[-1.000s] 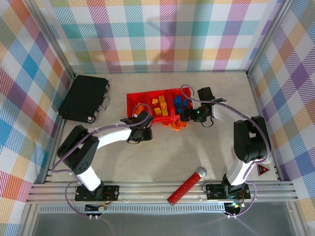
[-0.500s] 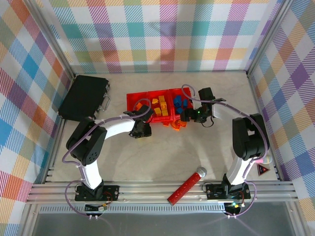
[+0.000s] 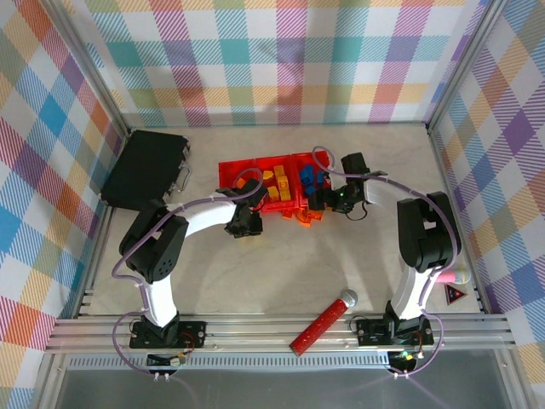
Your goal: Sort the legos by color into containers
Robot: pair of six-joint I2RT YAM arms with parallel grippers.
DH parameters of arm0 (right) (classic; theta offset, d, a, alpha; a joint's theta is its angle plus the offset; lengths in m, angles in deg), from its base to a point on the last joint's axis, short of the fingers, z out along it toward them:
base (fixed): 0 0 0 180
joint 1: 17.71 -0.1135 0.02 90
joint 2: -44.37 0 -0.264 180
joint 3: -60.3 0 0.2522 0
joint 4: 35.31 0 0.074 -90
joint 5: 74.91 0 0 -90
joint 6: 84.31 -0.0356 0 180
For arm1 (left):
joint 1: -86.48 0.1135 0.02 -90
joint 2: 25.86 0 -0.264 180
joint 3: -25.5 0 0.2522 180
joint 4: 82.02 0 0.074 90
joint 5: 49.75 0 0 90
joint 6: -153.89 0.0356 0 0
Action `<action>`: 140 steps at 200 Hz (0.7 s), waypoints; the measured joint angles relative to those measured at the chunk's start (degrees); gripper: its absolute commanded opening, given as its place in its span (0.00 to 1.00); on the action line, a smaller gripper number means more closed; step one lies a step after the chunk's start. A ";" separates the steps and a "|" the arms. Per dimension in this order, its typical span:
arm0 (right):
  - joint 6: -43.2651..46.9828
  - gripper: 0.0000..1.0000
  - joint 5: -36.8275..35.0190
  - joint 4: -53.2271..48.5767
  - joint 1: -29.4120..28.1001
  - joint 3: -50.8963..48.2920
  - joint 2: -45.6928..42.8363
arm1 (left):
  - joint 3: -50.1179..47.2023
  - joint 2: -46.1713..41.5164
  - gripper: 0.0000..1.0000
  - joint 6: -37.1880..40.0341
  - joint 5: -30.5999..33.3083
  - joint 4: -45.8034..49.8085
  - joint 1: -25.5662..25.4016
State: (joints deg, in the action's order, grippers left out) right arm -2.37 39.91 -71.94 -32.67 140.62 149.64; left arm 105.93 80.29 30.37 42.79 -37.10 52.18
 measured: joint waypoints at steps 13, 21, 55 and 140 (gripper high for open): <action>0.00 0.74 0.66 0.31 -0.02 0.00 0.55 | -1.33 -0.92 0.33 0.15 -0.11 -1.53 0.00; 0.00 0.74 1.03 0.55 -0.07 0.00 0.90 | -2.54 -1.75 0.33 0.24 -0.15 -3.10 0.00; 0.00 0.74 1.88 1.05 -1.33 0.00 1.84 | -5.75 -4.11 0.36 1.25 0.09 -17.38 0.11; -3.45 0.73 3.10 5.31 -8.85 -4.66 -0.66 | -9.90 -18.97 0.46 3.17 3.02 -23.63 -1.73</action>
State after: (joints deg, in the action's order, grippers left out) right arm -5.82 43.02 -66.63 -41.52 135.97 148.99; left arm 96.03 61.31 33.54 45.81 -60.73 50.45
